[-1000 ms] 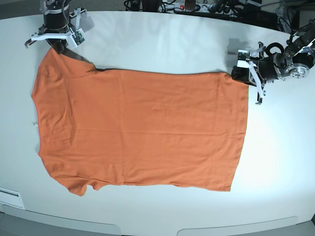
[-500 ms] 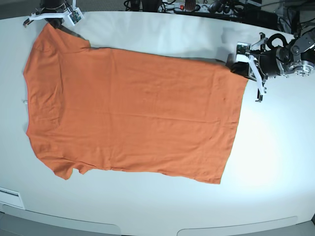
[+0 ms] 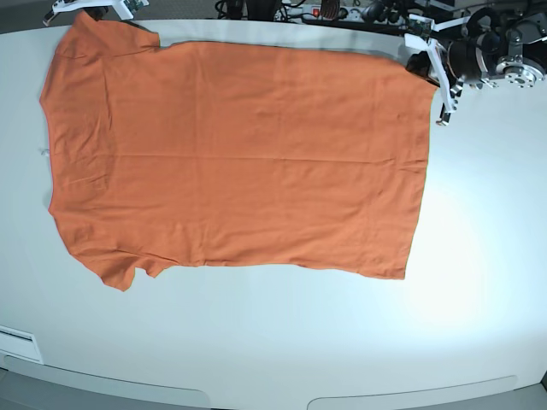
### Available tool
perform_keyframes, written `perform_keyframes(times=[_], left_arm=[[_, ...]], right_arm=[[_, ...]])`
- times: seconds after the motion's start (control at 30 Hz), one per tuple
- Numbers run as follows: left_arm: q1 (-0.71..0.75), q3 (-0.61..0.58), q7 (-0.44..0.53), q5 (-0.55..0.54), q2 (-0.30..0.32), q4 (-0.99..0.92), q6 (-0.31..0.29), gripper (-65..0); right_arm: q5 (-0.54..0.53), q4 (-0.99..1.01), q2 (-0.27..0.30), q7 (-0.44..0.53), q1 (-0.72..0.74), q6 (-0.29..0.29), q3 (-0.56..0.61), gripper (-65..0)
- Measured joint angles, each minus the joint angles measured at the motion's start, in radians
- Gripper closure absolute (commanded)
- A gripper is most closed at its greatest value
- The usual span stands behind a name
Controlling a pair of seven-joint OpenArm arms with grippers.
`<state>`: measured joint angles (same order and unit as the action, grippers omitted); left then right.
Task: Fold the T-shirt properly
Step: 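Grasp the back edge with both grippers and drag the shirt toward the robot, then release the edge and reposition both grippers along the shirt's back edge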
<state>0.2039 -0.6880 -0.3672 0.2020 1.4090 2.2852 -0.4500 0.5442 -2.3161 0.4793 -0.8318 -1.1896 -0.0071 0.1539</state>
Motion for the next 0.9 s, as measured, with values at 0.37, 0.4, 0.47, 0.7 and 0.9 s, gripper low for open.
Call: perform_keyframes(times=[0.37,0.4,0.47,0.7,0.9], left_arm=[[0.003,0.0,0.0,0.261,-0.032,-0.015,0.256,0.0],[0.004,0.0,0.0,0.267,-0.042,-0.015,0.255,0.0],[0.004,0.0,-0.001,0.266,-0.057,-0.015,0.255,0.0],[0.004,0.0,-0.008,0.275,-0.068,-0.015,0.256,0.0],[0.003,0.0,-0.008,0.292,-0.069,-0.015,0.256,0.0]], right_arm=[[0.059,0.0,0.051,0.056,0.175,0.0,0.0,0.0],[0.06,0.0,0.07,0.055,0.196,0.0,0.0,0.0],[0.062,0.0,0.107,0.057,0.227,0.0,0.0,0.0],[0.032,-0.001,0.212,0.062,0.229,0.006,-0.129,0.0],[-0.152,-0.002,0.229,0.138,0.229,0.047,-0.276,0.0]])
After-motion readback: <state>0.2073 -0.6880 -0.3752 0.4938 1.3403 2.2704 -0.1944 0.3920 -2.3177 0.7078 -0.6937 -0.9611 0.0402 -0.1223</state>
